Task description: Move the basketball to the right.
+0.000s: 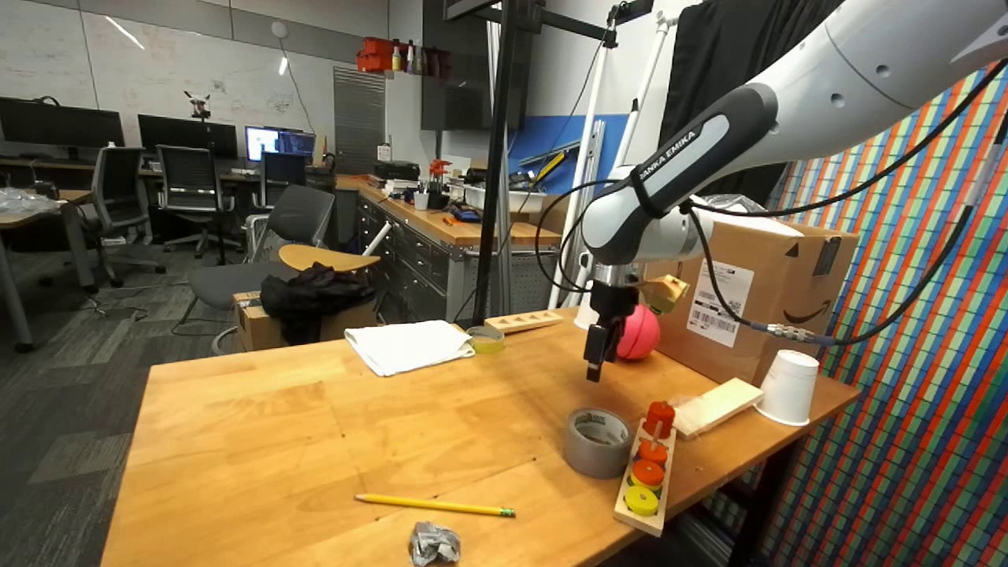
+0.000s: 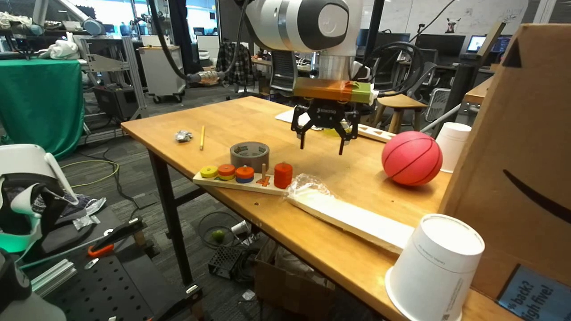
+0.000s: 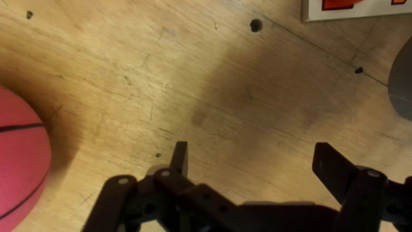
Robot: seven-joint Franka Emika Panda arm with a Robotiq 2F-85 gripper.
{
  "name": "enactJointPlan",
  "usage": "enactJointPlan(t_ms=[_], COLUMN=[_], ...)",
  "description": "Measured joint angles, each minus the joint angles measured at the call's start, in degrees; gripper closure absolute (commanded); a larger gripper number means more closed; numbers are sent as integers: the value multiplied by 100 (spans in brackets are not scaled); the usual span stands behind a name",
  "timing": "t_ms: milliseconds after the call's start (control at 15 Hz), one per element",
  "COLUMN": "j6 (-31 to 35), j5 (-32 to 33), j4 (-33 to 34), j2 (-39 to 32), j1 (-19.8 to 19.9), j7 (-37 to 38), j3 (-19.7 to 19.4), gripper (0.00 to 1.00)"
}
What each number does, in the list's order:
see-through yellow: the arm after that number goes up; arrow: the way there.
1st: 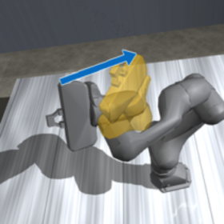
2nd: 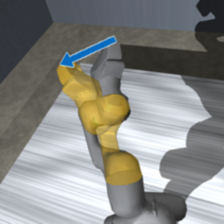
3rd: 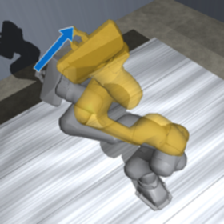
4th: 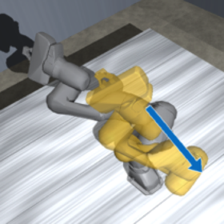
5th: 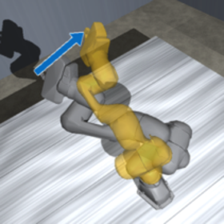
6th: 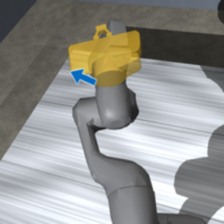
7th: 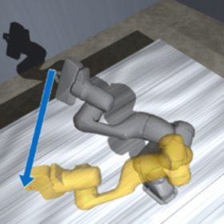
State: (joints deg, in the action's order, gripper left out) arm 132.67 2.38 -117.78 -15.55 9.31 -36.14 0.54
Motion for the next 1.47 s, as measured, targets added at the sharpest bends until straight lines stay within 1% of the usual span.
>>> enactJointPlan(t_ms=[133,333,733,1467], j6=[-141,-383,-740,-982], j5=[-295,-395,-395,-389], j4=[68,229,556,850], j2=[47,89,75,-139], j1=[130,201,201,234], j7=[-400,-666,-716,-716], j3=[-3,-34,-101,-417], gripper=[0,0,0,0])
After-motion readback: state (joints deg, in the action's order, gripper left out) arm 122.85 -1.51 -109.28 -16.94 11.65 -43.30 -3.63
